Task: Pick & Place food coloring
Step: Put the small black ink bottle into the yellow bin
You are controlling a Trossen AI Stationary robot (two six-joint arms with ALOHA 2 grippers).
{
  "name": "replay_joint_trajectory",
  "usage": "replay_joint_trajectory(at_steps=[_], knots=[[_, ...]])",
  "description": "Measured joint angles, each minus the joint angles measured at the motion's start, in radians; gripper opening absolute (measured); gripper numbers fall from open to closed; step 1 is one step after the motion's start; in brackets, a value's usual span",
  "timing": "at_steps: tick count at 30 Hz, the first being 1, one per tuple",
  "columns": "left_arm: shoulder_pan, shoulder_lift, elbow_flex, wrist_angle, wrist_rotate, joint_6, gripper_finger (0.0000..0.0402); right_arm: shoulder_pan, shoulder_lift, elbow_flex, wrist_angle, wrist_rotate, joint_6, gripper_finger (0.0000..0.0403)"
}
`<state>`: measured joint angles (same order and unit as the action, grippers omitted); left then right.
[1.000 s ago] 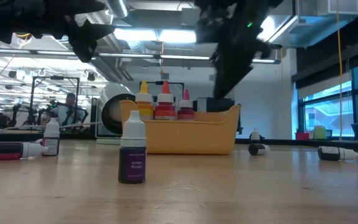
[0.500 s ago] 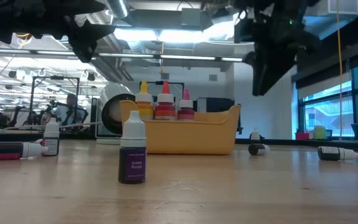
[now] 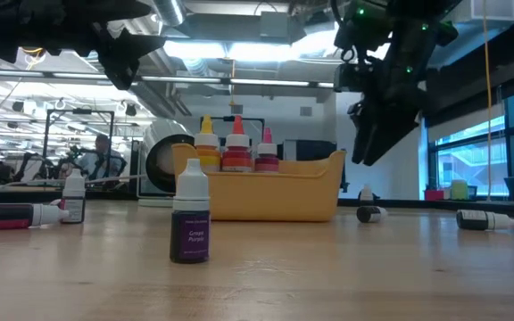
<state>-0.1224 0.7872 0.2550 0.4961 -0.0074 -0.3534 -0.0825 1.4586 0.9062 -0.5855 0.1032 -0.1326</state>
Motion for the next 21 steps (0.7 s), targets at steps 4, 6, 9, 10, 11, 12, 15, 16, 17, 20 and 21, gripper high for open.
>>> replay_joint_trajectory(at_steps=[4,6,9,10,11,12,15,16,17,20,21], knots=[[0.000,0.000,0.000,0.000,0.000,0.000,0.0196,-0.001,0.013,0.000,0.008,0.023,-0.001,0.0277],[0.000,0.000,0.000,0.000,0.000,0.000,0.0196,-0.001,0.030,0.000,0.010,0.041,0.015,0.0281],[0.000,0.000,0.000,0.000,0.000,0.000,0.0196,-0.007,0.071,0.000,0.009,0.042,0.022,0.0279],[0.000,0.000,0.000,0.000,0.000,0.000,0.0196,-0.007,0.084,0.000,0.008,0.043,0.020,0.0276],[0.000,0.000,0.000,0.000,0.000,0.000,0.0196,-0.008,0.096,0.000,0.008,0.043,0.018,0.0273],[0.000,0.000,0.000,0.000,0.000,0.000,0.0196,-0.012,0.106,0.000,0.009,0.043,0.015,0.0269],[0.000,0.000,0.000,0.000,0.000,0.000,0.0196,-0.024,0.135,0.000,0.009,0.030,0.015,0.0254],[0.000,0.000,0.000,0.000,0.000,0.000,0.0196,-0.031,0.142,0.000,0.007,0.025,0.015,0.0248],[0.000,0.000,0.000,0.000,0.000,0.000,0.0196,-0.036,0.149,0.000,0.007,0.015,0.015,0.0242],[0.000,0.000,0.000,0.000,0.000,0.000,0.0196,-0.053,0.167,0.000,0.008,-0.013,0.015,0.0223],[0.000,0.000,0.000,0.000,0.000,0.000,0.0196,-0.056,0.171,0.000,0.010,-0.015,0.015,0.0216]])
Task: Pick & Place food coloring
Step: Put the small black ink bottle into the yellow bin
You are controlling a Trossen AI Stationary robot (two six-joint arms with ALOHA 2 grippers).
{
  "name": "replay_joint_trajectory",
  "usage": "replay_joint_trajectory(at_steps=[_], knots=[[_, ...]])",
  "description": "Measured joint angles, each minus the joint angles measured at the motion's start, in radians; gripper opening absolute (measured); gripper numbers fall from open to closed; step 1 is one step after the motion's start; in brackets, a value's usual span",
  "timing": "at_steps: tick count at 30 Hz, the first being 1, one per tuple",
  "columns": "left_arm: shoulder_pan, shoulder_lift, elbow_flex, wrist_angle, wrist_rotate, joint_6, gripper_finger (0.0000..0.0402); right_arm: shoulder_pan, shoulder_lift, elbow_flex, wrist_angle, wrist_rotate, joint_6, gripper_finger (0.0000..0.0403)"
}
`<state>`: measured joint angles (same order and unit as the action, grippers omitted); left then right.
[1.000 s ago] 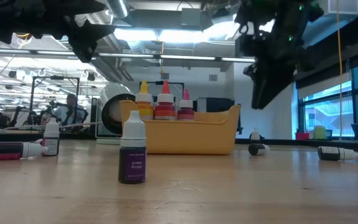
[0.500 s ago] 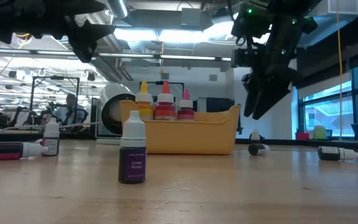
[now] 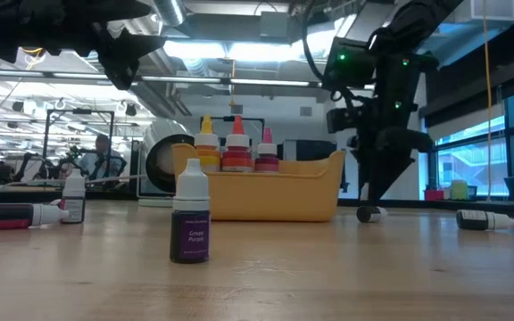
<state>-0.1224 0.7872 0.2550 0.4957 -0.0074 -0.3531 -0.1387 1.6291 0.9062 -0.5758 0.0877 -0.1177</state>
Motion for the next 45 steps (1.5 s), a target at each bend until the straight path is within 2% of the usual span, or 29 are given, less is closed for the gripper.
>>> replay_joint_trajectory(at_steps=[16,21,24,31,34,39,45], knots=[[0.000,0.000,0.000,-0.002,0.000,0.000,0.0196,-0.005,-0.004,0.002,0.002,-0.039,-0.044,0.0063],[0.000,0.000,0.000,-0.002,0.000,0.000,0.0196,-0.005,-0.005,0.003,0.000,-0.038,-0.040,0.0059],[0.000,0.000,0.000,-0.002,0.000,0.000,0.0196,-0.005,-0.003,0.038,-0.066,-0.036,-0.016,0.0059],[0.000,0.000,0.000,-0.002,0.000,0.000,0.0196,0.019,-0.003,0.244,-0.277,0.126,0.002,0.0060],[0.000,0.000,0.000,-0.002,0.000,-0.002,0.0196,0.040,-0.004,0.342,-0.333,0.160,0.002,0.0061],[0.000,0.000,0.000,-0.002,0.000,-0.002,0.0196,0.094,-0.004,0.443,-0.299,0.154,-0.022,0.0061],[0.000,0.000,0.000,-0.003,0.000,-0.003,0.0196,0.137,0.027,0.448,-0.210,0.145,-0.017,0.0062]])
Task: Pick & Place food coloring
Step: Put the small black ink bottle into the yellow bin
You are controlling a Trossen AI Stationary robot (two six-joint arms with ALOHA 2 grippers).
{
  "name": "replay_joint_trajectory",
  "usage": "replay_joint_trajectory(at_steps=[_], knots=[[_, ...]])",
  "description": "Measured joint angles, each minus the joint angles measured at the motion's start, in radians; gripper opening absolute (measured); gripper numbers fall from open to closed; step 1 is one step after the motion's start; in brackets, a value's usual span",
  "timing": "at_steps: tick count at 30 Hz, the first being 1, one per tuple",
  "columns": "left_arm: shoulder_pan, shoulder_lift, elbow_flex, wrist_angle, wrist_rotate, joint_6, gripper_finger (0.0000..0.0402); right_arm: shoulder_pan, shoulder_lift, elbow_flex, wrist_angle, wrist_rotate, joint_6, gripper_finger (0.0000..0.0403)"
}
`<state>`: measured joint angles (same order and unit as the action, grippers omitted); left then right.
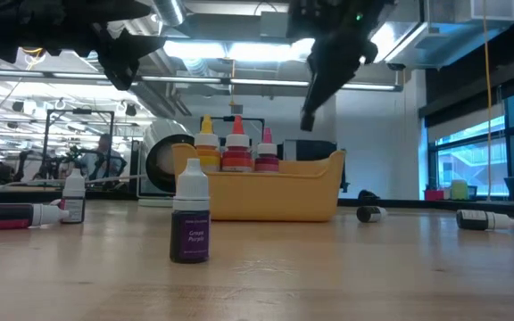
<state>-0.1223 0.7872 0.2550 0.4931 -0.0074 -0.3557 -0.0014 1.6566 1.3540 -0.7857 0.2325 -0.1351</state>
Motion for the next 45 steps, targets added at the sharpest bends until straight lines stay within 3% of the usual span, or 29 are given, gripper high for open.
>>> replay_joint_trajectory(at_steps=[6,18,30,38,45], knots=[[0.000,0.000,0.000,-0.004,0.000,0.000,0.0196,0.005,0.113,0.000,0.035,-0.073,-0.003,0.0062],[0.000,0.000,0.000,-0.005,0.000,0.000,0.0196,0.005,0.271,-0.002,0.074,-0.077,-0.030,0.0064],[0.000,0.000,0.000,-0.005,0.000,0.001,0.0196,0.005,0.281,-0.002,0.079,-0.077,-0.059,0.0115],[0.000,0.000,0.000,-0.005,0.000,0.001,0.0196,0.004,0.272,-0.002,0.077,-0.070,-0.082,0.0119],[0.000,0.000,0.000,-0.004,0.000,0.000,0.0196,0.009,0.177,-0.002,0.066,-0.068,-0.058,0.0116]])
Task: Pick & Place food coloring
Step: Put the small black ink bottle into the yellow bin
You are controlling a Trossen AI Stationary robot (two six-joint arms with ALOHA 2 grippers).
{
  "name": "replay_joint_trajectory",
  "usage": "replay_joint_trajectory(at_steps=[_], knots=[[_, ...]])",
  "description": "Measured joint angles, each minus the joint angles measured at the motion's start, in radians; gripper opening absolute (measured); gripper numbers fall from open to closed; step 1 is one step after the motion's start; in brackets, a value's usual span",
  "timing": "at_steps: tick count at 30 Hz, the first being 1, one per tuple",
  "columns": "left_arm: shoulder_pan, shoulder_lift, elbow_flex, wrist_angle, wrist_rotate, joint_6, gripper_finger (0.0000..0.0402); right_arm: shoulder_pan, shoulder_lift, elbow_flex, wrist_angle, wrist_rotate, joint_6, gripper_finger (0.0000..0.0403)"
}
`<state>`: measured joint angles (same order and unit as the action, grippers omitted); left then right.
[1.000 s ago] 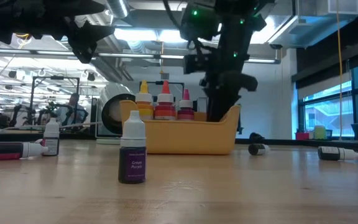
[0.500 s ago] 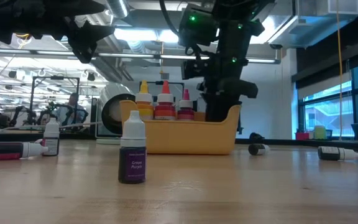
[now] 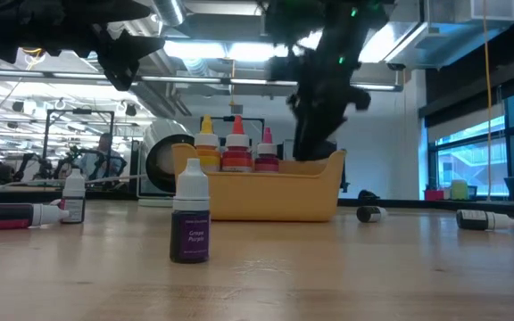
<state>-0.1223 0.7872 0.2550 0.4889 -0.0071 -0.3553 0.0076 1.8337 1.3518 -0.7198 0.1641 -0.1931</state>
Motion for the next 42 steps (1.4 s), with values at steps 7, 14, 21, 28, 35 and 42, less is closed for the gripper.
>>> replay_joint_trajectory(at_steps=[7,14,21,28,35,42], knots=[[0.000,0.000,0.000,0.000,0.000,0.000,0.0196,0.051,-0.138,0.000,-0.138,0.002,0.086,0.0116],[0.000,0.000,0.000,0.000,0.000,0.000,0.0196,0.133,-0.223,-0.003,-0.344,-0.095,0.273,0.0116],[0.000,0.000,0.000,0.000,0.000,-0.024,0.0196,0.218,-0.323,-0.199,-0.317,-0.139,0.448,0.0116],[0.000,0.000,0.000,0.000,0.000,-0.024,0.0196,0.269,-0.433,-0.437,-0.178,-0.135,0.650,0.0118],[0.000,0.000,0.000,0.000,-0.002,-0.024,0.0196,0.289,-0.455,-0.595,0.009,-0.162,0.723,0.0171],[0.000,0.000,0.000,0.000,-0.002,-0.024,0.0196,0.292,-0.455,-0.700,0.166,-0.125,0.791,0.0244]])
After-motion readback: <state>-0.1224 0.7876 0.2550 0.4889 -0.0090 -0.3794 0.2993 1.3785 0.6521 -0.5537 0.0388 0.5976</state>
